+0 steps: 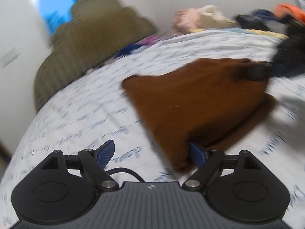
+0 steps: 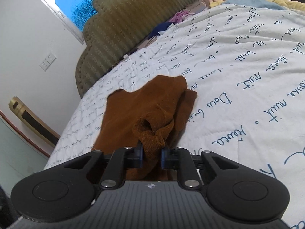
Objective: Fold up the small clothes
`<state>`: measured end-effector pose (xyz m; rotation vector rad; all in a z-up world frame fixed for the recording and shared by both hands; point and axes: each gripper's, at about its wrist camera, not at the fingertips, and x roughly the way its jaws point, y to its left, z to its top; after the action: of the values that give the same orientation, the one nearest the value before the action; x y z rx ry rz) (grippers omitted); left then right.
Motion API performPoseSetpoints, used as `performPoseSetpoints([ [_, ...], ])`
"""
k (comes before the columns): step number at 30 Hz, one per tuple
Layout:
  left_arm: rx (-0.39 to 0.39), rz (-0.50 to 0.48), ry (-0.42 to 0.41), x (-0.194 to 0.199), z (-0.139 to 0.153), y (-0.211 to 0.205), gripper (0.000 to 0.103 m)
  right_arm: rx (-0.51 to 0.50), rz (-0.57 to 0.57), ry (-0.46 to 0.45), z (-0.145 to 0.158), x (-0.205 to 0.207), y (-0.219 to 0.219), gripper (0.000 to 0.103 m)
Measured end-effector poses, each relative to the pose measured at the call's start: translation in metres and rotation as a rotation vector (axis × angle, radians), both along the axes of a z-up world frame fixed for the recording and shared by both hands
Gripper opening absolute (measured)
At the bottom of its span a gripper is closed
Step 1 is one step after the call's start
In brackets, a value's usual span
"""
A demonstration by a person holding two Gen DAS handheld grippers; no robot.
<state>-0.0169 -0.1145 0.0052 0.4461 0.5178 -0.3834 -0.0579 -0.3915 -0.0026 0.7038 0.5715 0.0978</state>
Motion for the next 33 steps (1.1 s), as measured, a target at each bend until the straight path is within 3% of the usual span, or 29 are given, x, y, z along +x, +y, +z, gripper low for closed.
performPoseSetpoints([
  [2, -0.062, 0.044, 0.027, 0.008, 0.004, 0.016, 0.085, 0.058, 0.026, -0.025, 0.001, -0.003, 0.001, 0.017],
  [4, -0.092, 0.057, 0.062, 0.013, 0.005, 0.027, 0.085, 0.049, 0.058, -0.020, 0.001, -0.005, 0.008, 0.017],
  [7, -0.059, 0.024, 0.092, 0.008, -0.002, 0.029, 0.085, -0.058, 0.051, 0.033, -0.008, -0.004, 0.019, 0.017],
  [9, -0.043, -0.008, 0.091, -0.002, 0.002, 0.029, 0.084, -0.037, 0.028, 0.054, -0.016, -0.006, 0.015, 0.017],
  [11, -0.104, -0.046, 0.089, -0.013, 0.014, 0.033, 0.083, -0.021, 0.012, 0.043, -0.014, -0.011, 0.011, 0.020],
  [13, -0.179, -0.060, 0.092, -0.014, 0.029, 0.035, 0.083, -0.100, -0.025, 0.019, -0.001, -0.018, 0.016, 0.030],
  [16, -0.246, -0.019, 0.095, -0.001, 0.041, 0.027, 0.083, -0.285, -0.062, -0.045, 0.023, -0.024, 0.037, 0.032],
  [19, -0.212, 0.043, 0.143, 0.019, 0.027, 0.007, 0.083, -0.414, -0.041, -0.086, 0.034, -0.018, 0.058, 0.032],
  [23, -0.141, 0.088, 0.166, 0.027, 0.000, -0.012, 0.083, -0.494, -0.035, 0.051, 0.006, 0.008, 0.059, 0.033],
  [25, -0.142, 0.098, 0.142, 0.021, 0.000, -0.013, 0.083, -0.445, -0.061, 0.069, 0.000, 0.006, 0.050, 0.042],
  [27, -0.153, 0.101, 0.134, 0.019, 0.001, -0.012, 0.083, -0.424, -0.067, 0.031, 0.006, -0.003, 0.050, 0.042],
  [30, -0.153, 0.117, 0.140, 0.018, 0.000, -0.014, 0.083, -0.489, -0.051, 0.000, 0.013, -0.007, 0.061, 0.054],
  [32, -0.160, 0.129, 0.142, 0.018, 0.000, -0.015, 0.083, -0.515, -0.031, 0.035, 0.007, -0.002, 0.065, 0.065],
  [33, -0.161, 0.132, 0.143, 0.018, 0.000, -0.016, 0.083, -0.527, -0.026, 0.067, 0.000, 0.003, 0.065, 0.066],
])
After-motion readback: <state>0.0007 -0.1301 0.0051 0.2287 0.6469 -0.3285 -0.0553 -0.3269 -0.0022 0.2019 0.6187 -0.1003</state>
